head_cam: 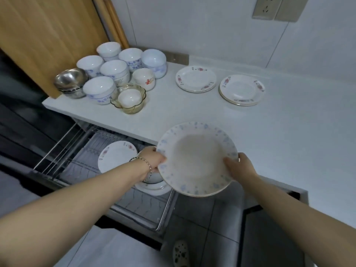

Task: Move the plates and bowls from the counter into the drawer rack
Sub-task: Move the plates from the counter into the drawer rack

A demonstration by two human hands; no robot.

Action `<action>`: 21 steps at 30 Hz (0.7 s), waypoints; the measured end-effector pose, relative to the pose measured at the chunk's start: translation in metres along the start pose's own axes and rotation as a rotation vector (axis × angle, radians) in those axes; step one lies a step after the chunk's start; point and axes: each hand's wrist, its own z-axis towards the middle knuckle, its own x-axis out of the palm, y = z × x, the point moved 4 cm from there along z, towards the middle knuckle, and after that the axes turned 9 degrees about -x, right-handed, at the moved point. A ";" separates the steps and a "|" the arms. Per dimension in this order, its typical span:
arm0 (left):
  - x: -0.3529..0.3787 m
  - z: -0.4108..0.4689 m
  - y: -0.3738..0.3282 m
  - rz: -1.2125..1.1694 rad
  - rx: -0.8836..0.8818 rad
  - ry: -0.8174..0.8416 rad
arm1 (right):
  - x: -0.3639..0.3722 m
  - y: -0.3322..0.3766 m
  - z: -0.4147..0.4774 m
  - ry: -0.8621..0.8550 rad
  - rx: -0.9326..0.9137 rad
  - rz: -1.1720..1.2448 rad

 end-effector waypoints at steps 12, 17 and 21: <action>-0.085 -0.014 0.115 -0.006 -0.126 -0.125 | 0.110 -0.017 -0.078 0.157 0.049 0.030; -0.157 0.037 0.132 0.026 -0.133 -0.152 | 0.192 0.009 -0.069 0.214 0.087 0.054; -0.226 0.106 0.132 0.130 -0.136 -0.183 | 0.276 0.029 -0.042 0.219 0.151 0.094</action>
